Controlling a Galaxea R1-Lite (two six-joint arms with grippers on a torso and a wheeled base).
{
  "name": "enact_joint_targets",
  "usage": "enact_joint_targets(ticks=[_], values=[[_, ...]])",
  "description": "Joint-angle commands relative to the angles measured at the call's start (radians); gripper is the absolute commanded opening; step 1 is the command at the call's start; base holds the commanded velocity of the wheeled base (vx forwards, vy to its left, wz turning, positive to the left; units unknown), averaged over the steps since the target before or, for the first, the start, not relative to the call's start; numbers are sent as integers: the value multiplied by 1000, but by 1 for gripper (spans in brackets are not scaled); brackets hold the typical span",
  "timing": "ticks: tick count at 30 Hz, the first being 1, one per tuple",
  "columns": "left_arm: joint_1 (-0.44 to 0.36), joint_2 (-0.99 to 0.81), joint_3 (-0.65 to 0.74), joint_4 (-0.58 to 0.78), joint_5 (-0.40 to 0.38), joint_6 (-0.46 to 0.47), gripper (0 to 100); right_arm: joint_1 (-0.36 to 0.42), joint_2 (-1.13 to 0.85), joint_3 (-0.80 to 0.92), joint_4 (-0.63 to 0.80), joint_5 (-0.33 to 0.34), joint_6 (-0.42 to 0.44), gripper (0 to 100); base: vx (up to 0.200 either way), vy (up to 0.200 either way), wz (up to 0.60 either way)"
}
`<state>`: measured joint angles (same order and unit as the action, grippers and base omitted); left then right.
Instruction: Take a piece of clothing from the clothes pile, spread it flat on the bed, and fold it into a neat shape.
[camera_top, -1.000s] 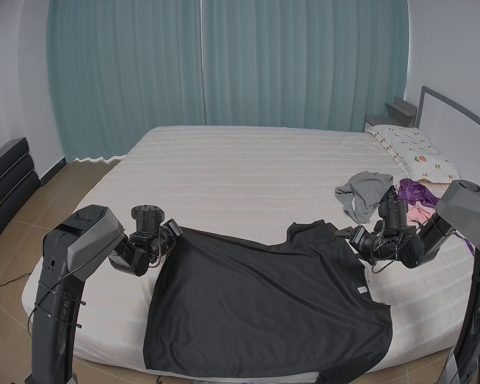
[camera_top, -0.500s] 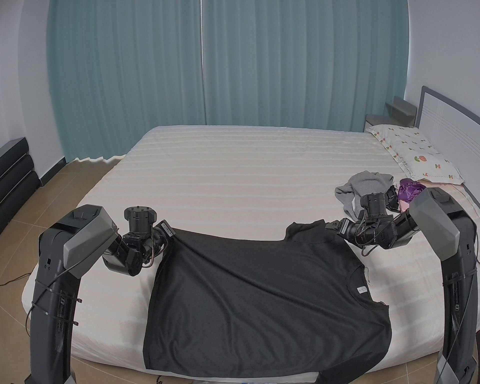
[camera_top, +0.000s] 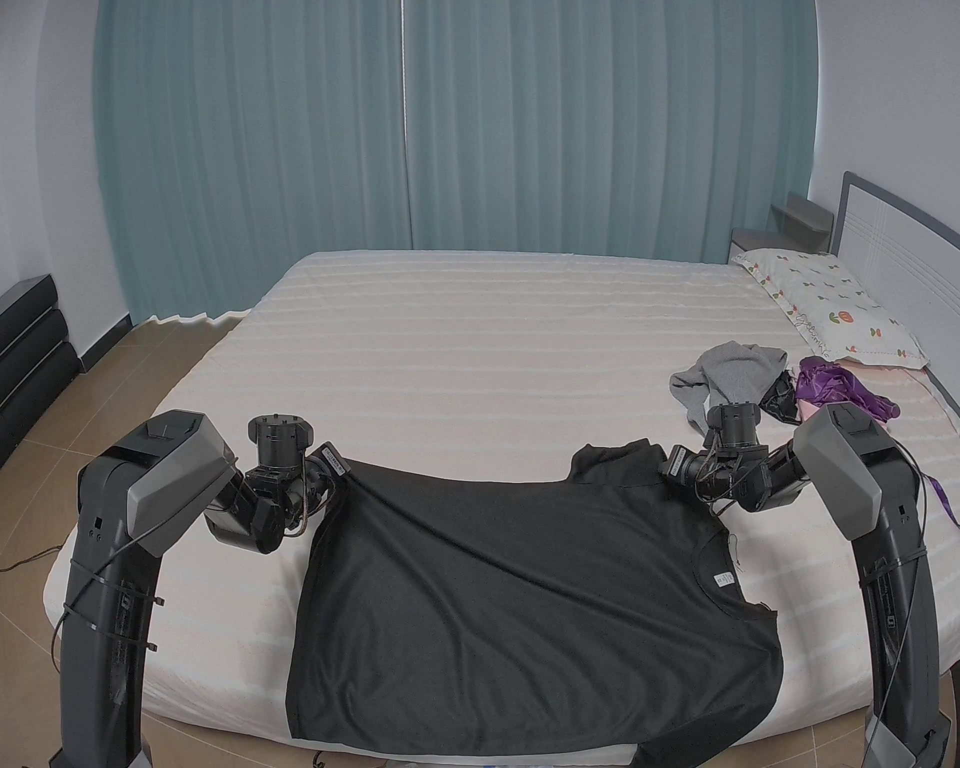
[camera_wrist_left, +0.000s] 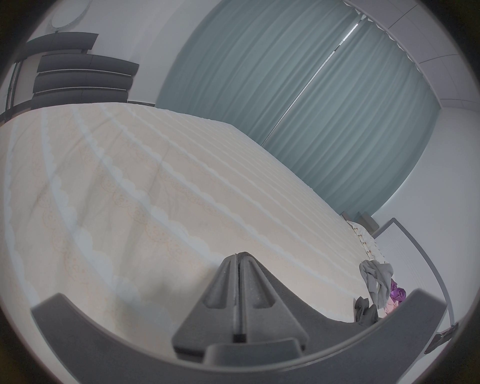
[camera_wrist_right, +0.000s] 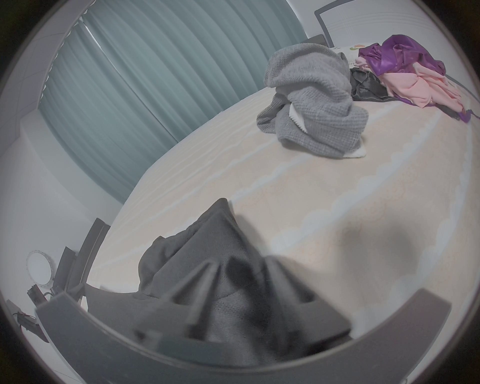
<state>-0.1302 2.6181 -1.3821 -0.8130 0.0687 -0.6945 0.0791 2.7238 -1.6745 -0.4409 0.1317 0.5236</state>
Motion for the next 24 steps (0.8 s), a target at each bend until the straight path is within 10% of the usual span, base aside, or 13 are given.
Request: enact_joint_targets(ticks=[1, 24], values=[[0, 0, 0, 0, 0, 0, 0, -6, 13, -2, -15, 0, 4, 0, 0, 0, 0], [15, -76, -149, 113, 11, 38, 0, -50, -145, -125, -191, -67, 15, 0, 0, 0, 0]])
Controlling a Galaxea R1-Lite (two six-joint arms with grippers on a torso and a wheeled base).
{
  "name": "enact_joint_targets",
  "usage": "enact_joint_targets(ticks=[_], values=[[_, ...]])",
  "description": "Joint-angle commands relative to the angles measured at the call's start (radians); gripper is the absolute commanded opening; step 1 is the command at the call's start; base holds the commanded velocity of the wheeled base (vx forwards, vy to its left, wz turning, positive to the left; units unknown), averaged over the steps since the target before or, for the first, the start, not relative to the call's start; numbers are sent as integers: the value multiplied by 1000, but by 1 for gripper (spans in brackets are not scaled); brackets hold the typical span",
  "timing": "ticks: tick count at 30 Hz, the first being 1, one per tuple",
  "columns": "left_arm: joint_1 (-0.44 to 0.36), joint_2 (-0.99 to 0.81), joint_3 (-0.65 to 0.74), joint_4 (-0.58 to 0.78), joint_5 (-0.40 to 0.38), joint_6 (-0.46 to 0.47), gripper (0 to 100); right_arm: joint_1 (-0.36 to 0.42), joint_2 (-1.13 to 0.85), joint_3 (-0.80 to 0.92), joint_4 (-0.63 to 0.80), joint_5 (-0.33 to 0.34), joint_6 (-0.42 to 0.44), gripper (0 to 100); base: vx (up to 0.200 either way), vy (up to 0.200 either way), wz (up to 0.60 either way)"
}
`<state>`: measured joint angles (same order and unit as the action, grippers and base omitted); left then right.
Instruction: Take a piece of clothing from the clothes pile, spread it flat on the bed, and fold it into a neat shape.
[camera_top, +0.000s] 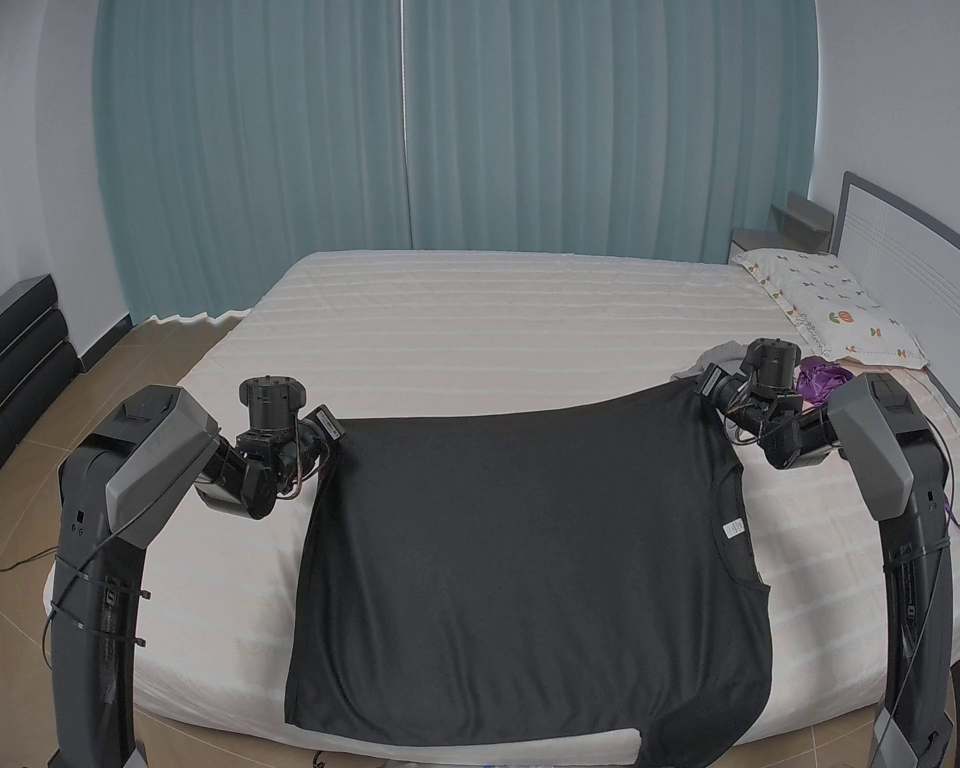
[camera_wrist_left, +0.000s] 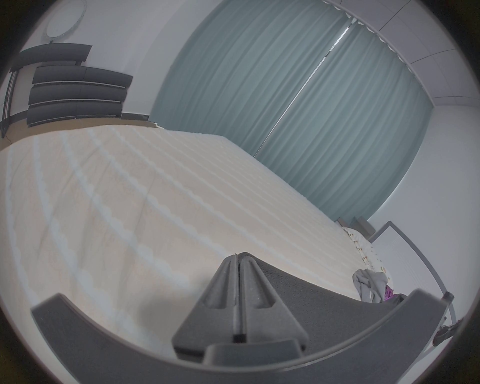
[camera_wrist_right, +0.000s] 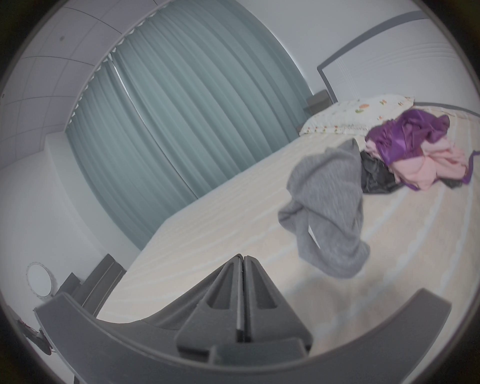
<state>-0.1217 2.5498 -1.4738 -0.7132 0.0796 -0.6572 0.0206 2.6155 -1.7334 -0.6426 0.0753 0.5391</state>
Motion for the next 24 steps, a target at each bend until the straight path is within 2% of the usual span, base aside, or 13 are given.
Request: enact_joint_targets(ticks=[1, 8, 19, 24], values=[[7, -6, -69, 14, 0, 1, 0, 9, -35, -77, 17, -14, -1, 0, 0, 0, 0], [5, 9, -106, 34, -11, 4, 0, 7, -14, -110, 43, -15, -4, 0, 0, 0, 0], [1, 150, -198, 43, -12, 4, 0, 28, 120, -144, 35, -26, -8, 0, 0, 0, 0], [-1, 190, -227, 49, -12, 5, 0, 32, 184, -175, 34, -60, -8, 0, 0, 0, 0]])
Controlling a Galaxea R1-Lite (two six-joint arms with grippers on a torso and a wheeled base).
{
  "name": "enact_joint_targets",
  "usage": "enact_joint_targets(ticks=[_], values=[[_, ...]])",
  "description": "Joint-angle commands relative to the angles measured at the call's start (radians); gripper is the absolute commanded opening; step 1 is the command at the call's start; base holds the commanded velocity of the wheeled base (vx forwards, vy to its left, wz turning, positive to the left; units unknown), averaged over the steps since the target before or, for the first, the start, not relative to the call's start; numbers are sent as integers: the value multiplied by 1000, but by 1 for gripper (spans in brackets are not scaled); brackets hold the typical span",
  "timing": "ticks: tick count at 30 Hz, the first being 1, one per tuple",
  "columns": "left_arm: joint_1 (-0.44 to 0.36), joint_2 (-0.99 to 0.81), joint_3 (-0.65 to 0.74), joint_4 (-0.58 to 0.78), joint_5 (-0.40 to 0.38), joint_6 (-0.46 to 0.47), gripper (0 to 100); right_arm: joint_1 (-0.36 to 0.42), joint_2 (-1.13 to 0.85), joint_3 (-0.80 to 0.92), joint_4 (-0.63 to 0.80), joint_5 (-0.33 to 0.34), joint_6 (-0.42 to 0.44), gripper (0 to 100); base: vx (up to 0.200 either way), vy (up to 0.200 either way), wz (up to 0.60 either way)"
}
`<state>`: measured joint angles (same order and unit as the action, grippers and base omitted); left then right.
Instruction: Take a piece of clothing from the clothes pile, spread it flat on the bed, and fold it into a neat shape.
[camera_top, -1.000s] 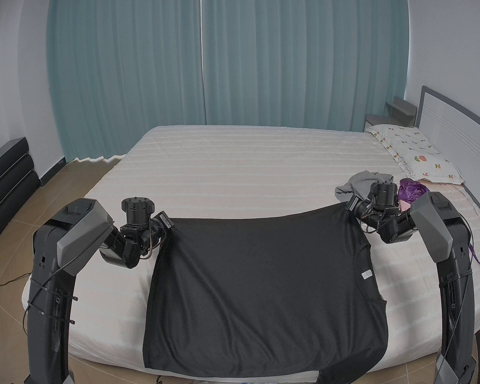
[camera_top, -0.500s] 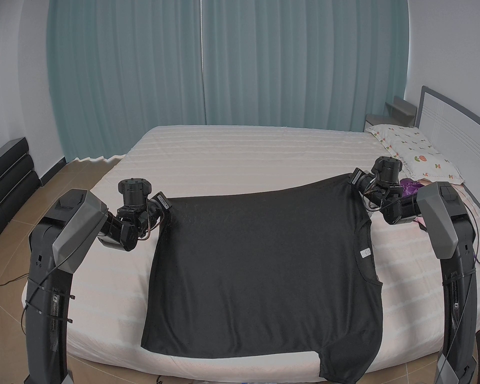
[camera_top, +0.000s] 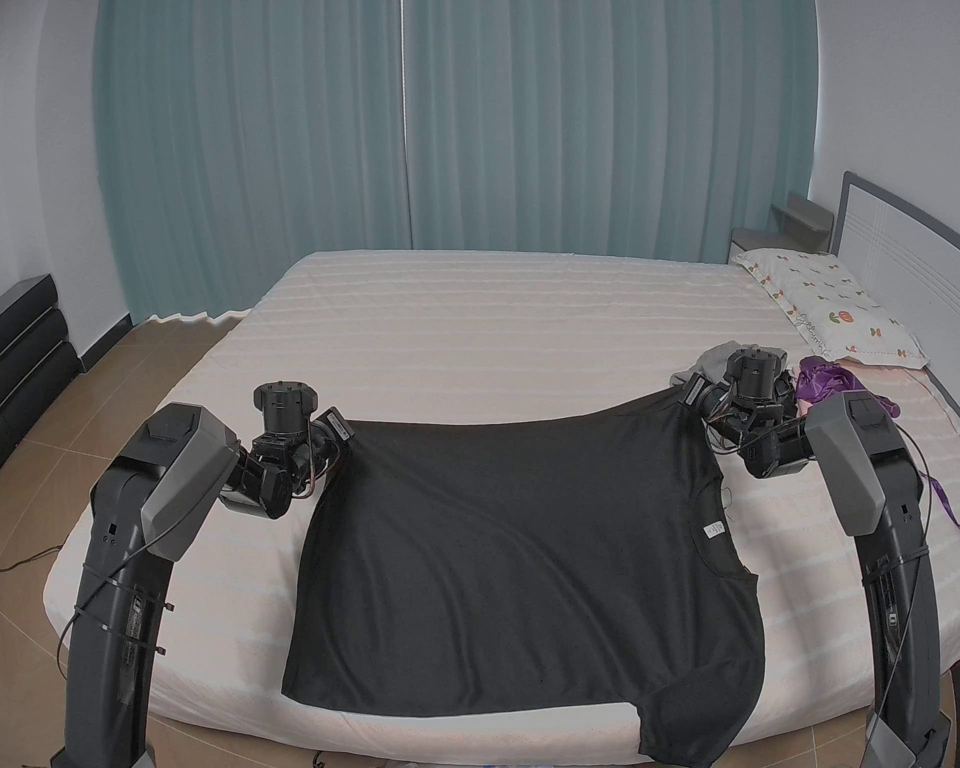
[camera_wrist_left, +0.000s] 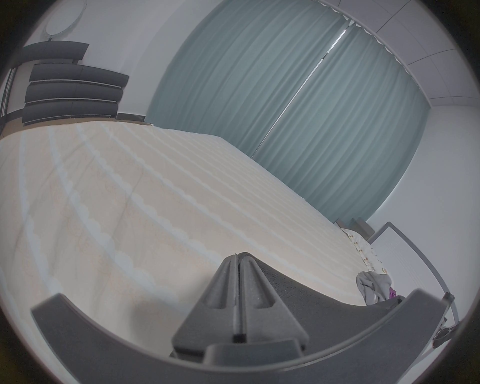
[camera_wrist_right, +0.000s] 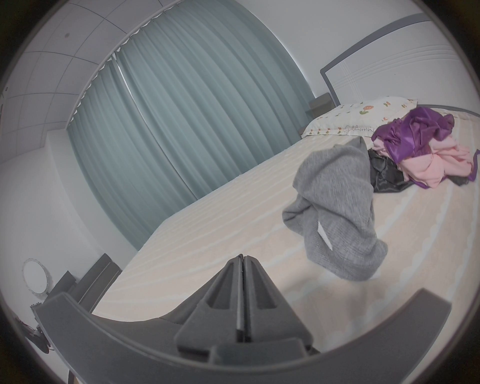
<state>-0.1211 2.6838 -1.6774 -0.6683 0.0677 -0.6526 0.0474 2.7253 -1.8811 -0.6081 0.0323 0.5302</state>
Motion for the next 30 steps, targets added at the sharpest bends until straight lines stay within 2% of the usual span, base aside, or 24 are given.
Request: enact_joint_targets(ticks=[1, 9, 10, 11, 16, 21, 22, 23, 27, 29, 30], values=[[-2, 57, -25, 6, 0, -1, 0, 6, 77, -29, -1, -19, 1, 0, 0, 0, 0], [-6, 88, -48, 33, 0, -2, 0, 19, 148, -47, -1, -61, -1, 0, 0, 0, 0], [-8, 93, -50, 35, 0, -2, 100, 19, 149, -47, -1, -66, -1, 0, 0, 0, 0], [-12, 97, -53, 33, 0, -2, 100, 17, 151, -46, -1, -68, 1, 100, 0, 0, 0], [-15, 97, -54, 32, 4, -2, 100, 6, 113, -12, -4, -68, 7, 100, 0, 0, 0], [-11, 65, -19, 29, 15, -2, 100, -12, -9, 120, -6, -54, 13, 100, 0, 0, 0], [-3, -4, 62, 22, 17, -9, 100, -28, -102, 235, -35, -31, 14, 100, 0, 0, 0], [-3, -10, 68, 22, 17, -10, 100, -29, -107, 244, -39, -28, 14, 100, 0, 0, 0], [9, -193, 283, -4, 6, -29, 100, -38, -334, 594, -139, 66, 83, 100, 0, 0, 0], [9, -234, 341, -16, 4, -36, 100, -37, -395, 697, -162, 101, 99, 100, 0, 0, 0], [9, -297, 441, -36, -6, -47, 100, -34, -490, 844, -196, 150, 114, 100, 0, 0, 0]])
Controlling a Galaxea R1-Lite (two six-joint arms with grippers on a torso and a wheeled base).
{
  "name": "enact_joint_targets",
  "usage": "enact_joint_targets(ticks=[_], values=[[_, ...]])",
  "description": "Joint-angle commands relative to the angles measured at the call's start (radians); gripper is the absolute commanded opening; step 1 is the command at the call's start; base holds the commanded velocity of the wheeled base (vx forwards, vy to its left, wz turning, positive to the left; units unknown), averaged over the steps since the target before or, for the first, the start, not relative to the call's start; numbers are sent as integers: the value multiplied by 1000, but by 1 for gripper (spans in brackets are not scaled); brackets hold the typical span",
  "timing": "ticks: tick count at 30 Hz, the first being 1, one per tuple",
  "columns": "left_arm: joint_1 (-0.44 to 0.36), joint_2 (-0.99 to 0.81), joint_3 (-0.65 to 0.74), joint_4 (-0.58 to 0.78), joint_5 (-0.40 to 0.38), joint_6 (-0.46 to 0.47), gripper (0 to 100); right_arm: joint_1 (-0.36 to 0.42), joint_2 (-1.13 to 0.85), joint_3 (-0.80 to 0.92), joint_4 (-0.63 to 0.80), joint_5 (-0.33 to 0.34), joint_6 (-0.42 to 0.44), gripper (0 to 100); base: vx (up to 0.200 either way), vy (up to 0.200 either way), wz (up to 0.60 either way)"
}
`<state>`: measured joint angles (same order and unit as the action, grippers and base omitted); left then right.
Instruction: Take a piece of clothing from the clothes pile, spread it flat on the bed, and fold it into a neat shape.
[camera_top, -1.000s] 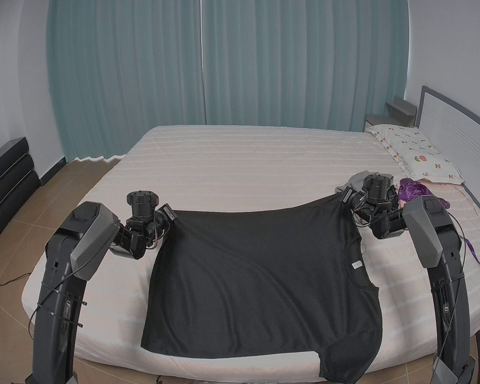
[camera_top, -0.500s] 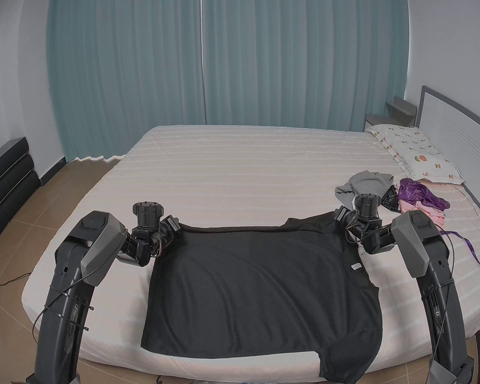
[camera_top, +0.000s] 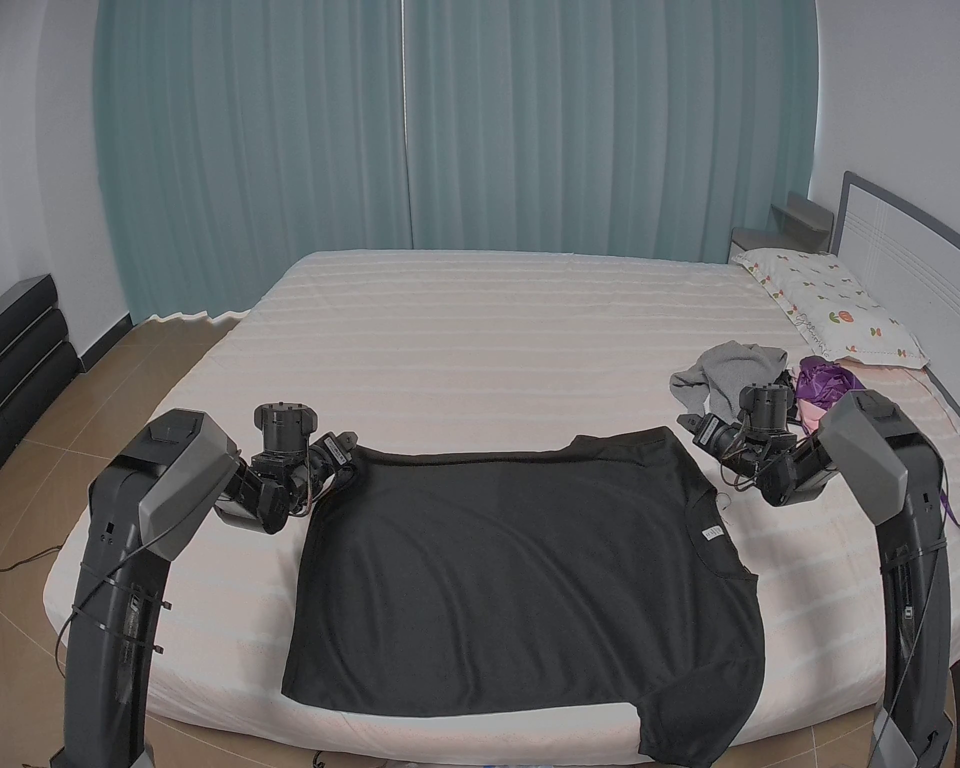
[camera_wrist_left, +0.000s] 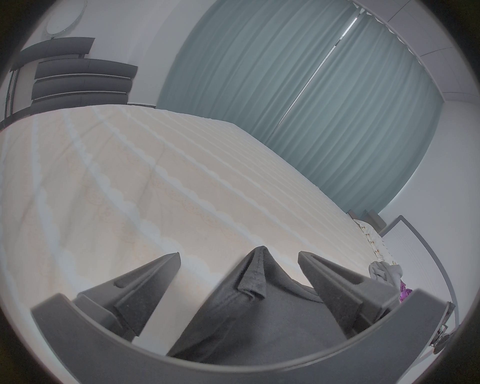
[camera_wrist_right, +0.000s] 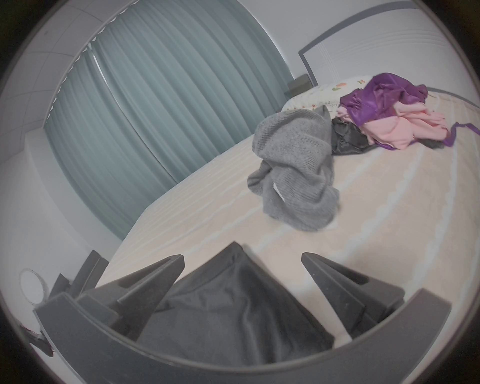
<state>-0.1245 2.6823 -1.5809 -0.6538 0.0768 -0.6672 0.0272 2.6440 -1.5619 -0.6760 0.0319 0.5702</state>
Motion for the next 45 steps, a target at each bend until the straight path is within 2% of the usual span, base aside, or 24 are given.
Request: enact_joint_targets(ticks=[1, 2, 3, 4, 5, 6, 7, 8, 9, 11, 19, 25, 29, 32, 33, 38, 45], values=[[12, -305, 361, -53, -19, -34, 100, -12, -424, 549, -131, 157, 76, 100, 0, 0, 0], [12, -305, 361, -53, -19, -34, 100, -12, -424, 549, -131, 157, 76, 100, 0, 0, 0], [11, -384, 516, -78, -48, -49, 100, -7, -521, 738, -163, 200, 86, 100, 0, 0, 0], [9, -404, 553, -84, -51, -54, 100, -7, -536, 773, -171, 203, 89, 100, 0, 0, 0], [3, -447, 648, -101, -54, -68, 100, -4, -570, 852, -186, 204, 99, 100, 0, 0, 0], [3, -447, 648, -101, -54, -68, 100, -4, -570, 852, -186, 204, 99, 100, 0, 0, 0], [-3, -492, 763, -135, -55, -81, 100, 0, -598, 939, -212, 198, 119, 100, 0, 0, 0], [-9, -510, 817, -159, -55, -87, 100, 5, -612, 982, -229, 197, 135, 100, 0, 0, 0], [-9, -513, 823, -162, -55, -87, 100, 5, -613, 988, -232, 197, 138, 100, 0, 0, 0], [-18, -552, 955, -239, -55, -115, 100, 14, -656, 1103, -286, 191, 198, 100, 0, 0, 0], [-73, -562, 1225, -405, -61, -160, 100, 28, -713, 1258, -324, 192, 238, 100, -50, 0, 0], [-92, -555, 1319, -498, -127, -219, 100, 23, -653, 1295, -330, 227, 260, 100, -200, 0, 0], [-92, -553, 1386, -579, -160, -221, 100, 22, -630, 1336, -370, 232, 263, 100, -50, 0, 0], [-92, -552, 1394, -598, -160, -222, 100, 23, -630, 1350, -387, 237, 263, 100, 0, 0, 0], [-93, -553, 1412, -612, -161, -235, 100, 30, -622, 1382, -424, 267, 263, 100, 0, 0, 0], [-99, -555, 1411, -613, -161, -258, 100, 26, -610, 1389, -453, 273, 264, 100, 0, 0, 0], [-119, -559, 1415, -613, -160, -270, 100, 30, -598, 1392, -455, 272, 261, 100, 0, -200, 0]])
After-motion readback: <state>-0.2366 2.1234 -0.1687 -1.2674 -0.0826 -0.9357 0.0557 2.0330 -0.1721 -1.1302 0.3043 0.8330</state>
